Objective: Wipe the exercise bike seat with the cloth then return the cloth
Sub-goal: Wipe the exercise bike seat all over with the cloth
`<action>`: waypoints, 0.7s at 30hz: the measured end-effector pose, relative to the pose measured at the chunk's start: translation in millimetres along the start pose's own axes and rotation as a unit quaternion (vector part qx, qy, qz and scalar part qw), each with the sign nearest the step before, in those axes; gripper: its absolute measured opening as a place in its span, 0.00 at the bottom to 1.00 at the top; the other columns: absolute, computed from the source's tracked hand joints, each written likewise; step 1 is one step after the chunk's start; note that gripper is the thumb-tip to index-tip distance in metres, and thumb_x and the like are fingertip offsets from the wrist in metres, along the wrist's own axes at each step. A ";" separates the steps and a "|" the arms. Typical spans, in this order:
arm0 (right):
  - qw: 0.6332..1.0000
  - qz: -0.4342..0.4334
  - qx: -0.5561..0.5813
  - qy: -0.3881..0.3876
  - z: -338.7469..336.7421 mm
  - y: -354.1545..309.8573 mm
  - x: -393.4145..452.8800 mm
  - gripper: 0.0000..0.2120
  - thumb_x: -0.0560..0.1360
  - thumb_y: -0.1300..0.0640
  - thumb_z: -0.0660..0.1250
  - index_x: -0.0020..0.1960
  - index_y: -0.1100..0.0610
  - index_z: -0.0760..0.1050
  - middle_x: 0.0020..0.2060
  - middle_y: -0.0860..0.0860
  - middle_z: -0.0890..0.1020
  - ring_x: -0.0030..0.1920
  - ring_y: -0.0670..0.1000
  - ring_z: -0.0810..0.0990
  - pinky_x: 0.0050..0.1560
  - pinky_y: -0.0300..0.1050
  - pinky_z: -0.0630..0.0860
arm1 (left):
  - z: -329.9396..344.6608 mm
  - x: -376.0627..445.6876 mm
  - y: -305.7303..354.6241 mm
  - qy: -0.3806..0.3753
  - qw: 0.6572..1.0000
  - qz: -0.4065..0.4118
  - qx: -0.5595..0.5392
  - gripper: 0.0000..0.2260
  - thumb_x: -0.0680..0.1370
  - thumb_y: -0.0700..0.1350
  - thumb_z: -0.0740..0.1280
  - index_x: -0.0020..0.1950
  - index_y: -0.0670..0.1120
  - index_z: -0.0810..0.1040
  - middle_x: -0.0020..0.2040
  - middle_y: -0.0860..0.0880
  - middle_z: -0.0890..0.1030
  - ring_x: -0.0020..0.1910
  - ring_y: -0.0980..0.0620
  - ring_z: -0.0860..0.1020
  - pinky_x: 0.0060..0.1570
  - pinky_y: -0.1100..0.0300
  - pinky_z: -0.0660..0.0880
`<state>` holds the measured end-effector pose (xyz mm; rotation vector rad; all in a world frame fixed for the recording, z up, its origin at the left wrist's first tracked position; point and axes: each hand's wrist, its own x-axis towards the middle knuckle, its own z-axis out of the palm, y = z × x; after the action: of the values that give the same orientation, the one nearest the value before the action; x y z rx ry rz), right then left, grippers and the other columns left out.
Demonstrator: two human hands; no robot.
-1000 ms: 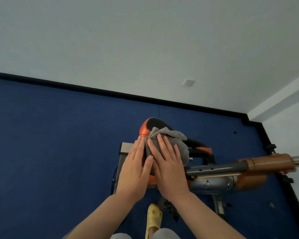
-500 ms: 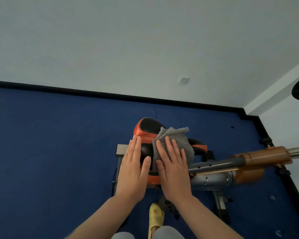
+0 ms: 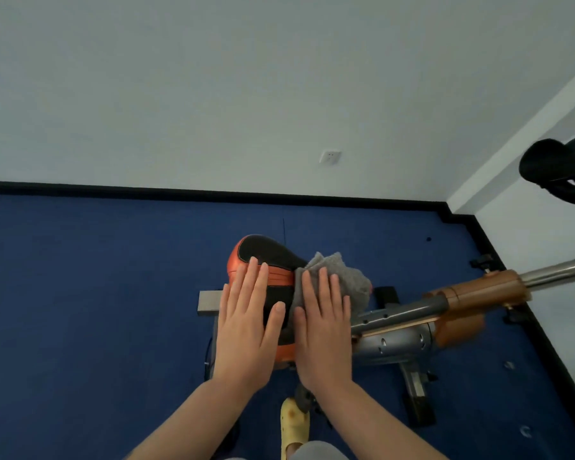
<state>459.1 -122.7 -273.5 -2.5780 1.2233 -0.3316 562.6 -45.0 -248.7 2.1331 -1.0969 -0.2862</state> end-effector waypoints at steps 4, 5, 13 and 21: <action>0.998 -0.047 -0.031 -0.015 -12.4 28.4 10.5 0.26 0.82 0.46 0.44 0.79 0.42 0.44 0.79 0.44 0.47 0.78 0.45 0.40 0.78 0.51 0.42 | 8.4 8.4 7.9 0.031 0.998 -0.009 0.061 0.26 0.79 0.58 0.43 0.76 0.54 0.53 0.77 0.56 0.53 0.76 0.60 0.46 0.74 0.57 0.40; 0.999 -0.013 -0.030 0.002 -16.6 40.3 15.3 0.26 0.81 0.45 0.44 0.79 0.43 0.46 0.79 0.44 0.49 0.79 0.46 0.42 0.78 0.53 0.44 | 9.7 8.4 8.4 0.034 0.997 -0.012 0.074 0.25 0.79 0.58 0.44 0.76 0.53 0.54 0.77 0.56 0.53 0.76 0.60 0.46 0.74 0.56 0.40; 0.996 -0.077 -0.035 -0.041 -25.8 60.3 25.9 0.27 0.81 0.46 0.44 0.79 0.45 0.47 0.79 0.46 0.51 0.79 0.48 0.44 0.77 0.53 0.45 | 19.3 10.0 14.3 0.070 0.986 -0.038 0.148 0.24 0.78 0.55 0.50 0.74 0.51 0.63 0.74 0.53 0.62 0.75 0.55 0.55 0.74 0.52 0.47; 0.998 -0.044 0.001 -0.044 -33.5 73.1 47.4 0.25 0.81 0.45 0.44 0.77 0.45 0.58 0.72 0.48 0.69 0.74 0.50 0.63 0.76 0.51 0.52 | 22.3 10.3 18.7 0.105 0.983 -0.063 0.137 0.23 0.79 0.53 0.51 0.73 0.50 0.63 0.74 0.53 0.62 0.75 0.57 0.54 0.74 0.55 0.48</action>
<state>425.2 -208.9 -262.3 -2.6197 1.0830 -0.2344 546.5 -71.3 -250.9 2.4165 -0.9225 0.0365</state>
